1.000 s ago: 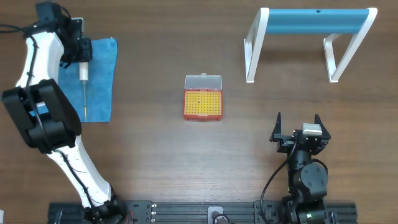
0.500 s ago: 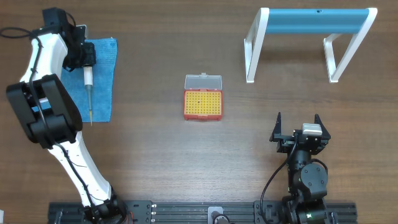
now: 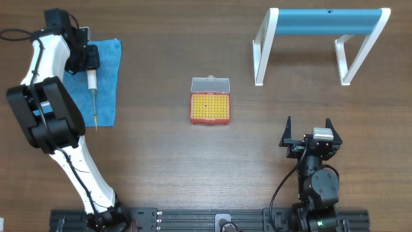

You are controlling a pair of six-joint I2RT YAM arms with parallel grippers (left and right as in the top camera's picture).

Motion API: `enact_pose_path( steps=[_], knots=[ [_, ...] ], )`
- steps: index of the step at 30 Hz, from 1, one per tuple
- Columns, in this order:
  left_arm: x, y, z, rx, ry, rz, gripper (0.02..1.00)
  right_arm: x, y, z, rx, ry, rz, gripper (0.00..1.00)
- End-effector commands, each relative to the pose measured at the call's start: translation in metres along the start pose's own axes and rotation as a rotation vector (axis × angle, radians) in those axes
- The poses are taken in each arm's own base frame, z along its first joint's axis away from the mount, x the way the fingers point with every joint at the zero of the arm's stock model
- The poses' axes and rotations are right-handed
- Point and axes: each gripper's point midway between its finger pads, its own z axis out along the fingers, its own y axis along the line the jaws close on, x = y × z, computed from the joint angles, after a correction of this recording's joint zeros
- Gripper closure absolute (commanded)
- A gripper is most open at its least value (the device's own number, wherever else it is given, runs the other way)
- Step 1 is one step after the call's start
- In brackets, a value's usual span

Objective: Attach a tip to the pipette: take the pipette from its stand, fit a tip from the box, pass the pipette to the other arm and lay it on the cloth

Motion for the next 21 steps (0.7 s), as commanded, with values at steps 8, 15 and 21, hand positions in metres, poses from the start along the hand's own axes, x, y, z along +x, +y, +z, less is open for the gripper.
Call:
enact_pose_path(
  steps=[8,15,21],
  knots=[
    [0.007,0.016,0.008,-0.017,0.043,-0.077,0.993,0.002,-0.001,0.000,0.007,0.004,0.006,0.029],
    [0.010,0.015,0.008,-0.015,0.055,-0.078,0.899,0.002,-0.001,0.000,0.007,0.004,0.006,0.027],
    [0.020,0.016,0.020,-0.014,0.097,-0.082,0.901,0.002,-0.001,0.000,0.007,0.004,0.006,0.027]
  ],
)
